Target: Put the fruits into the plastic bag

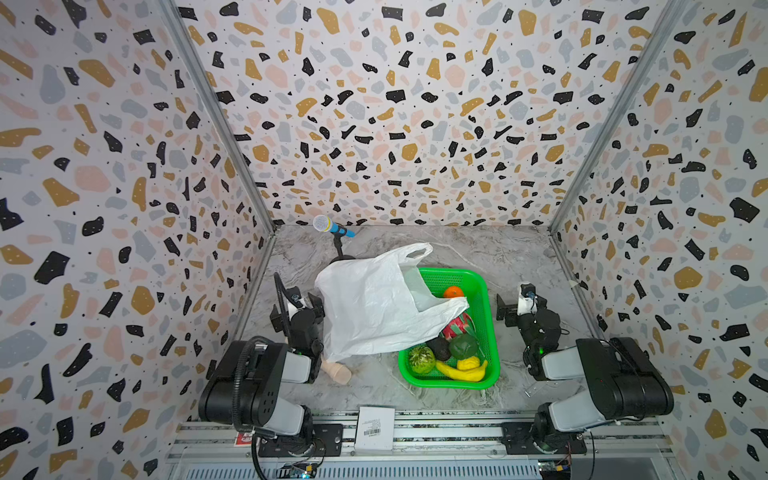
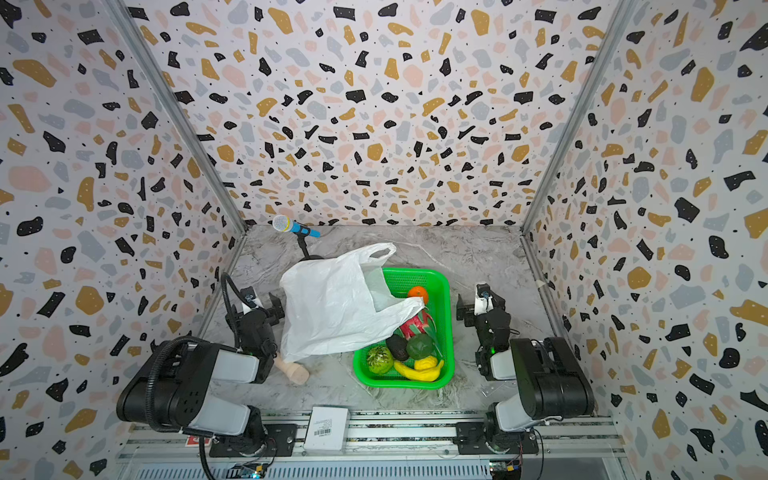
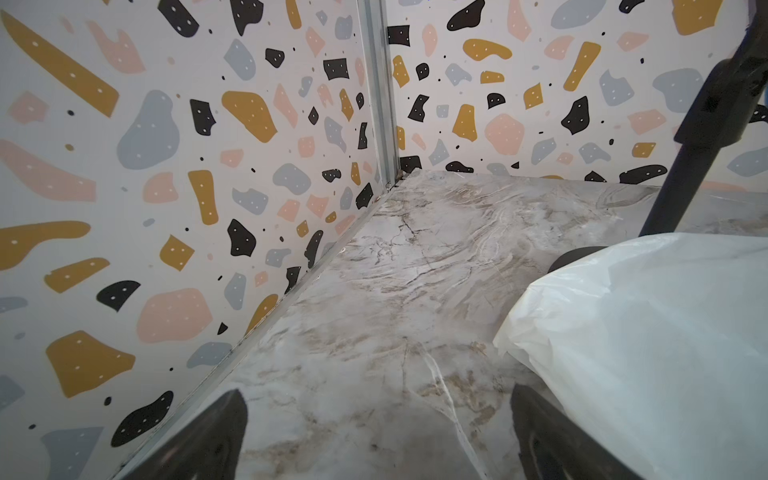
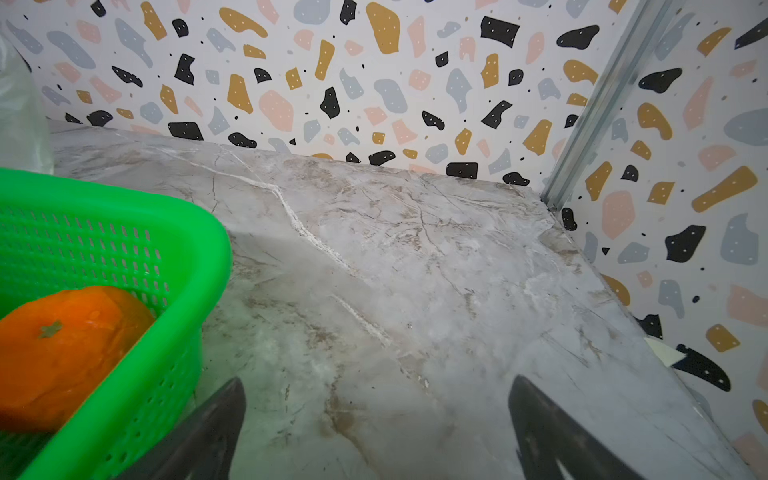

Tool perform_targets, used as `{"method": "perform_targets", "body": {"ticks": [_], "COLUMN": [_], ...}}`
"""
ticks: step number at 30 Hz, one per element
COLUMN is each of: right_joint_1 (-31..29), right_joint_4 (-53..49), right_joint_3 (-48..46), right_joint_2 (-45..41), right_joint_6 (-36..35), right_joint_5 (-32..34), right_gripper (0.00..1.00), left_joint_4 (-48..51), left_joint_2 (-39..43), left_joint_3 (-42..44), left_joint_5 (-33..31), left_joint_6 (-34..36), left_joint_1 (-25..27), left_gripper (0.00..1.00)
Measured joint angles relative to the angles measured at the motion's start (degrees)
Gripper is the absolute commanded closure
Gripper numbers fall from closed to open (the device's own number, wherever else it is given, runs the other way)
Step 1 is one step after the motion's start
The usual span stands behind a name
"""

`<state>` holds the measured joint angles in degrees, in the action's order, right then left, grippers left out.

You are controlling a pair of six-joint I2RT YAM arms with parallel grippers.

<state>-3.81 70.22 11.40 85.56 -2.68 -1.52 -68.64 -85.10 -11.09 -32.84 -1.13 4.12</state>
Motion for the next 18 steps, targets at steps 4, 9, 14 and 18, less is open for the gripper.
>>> {"method": "perform_targets", "body": {"ticks": [4,9,14,18], "right_joint_1": [-0.07,-0.81,-1.81,-1.97], "right_joint_4": [0.0,0.02,0.11,0.2], "right_joint_3": [0.0,-0.02,-0.04,-0.07], "right_joint_2": [0.0,0.0,0.0,0.0], "right_joint_6": [0.0,0.0,-0.02,-0.02], "right_joint_5": [-0.22,0.59,2.1,2.58], "right_gripper": [0.01,0.01,0.01,0.01], "left_joint_4": [0.0,0.0,0.02,0.02], "left_joint_2": [0.02,0.02,0.0,0.02], "left_joint_3": [0.0,0.0,0.0,0.0], "left_joint_5": [0.0,0.0,0.02,0.28], "left_joint_6": [0.0,0.0,0.0,0.0], "left_joint_1": [0.0,0.0,0.0,0.0], "left_gripper": [0.01,0.01,0.01,0.01]}}
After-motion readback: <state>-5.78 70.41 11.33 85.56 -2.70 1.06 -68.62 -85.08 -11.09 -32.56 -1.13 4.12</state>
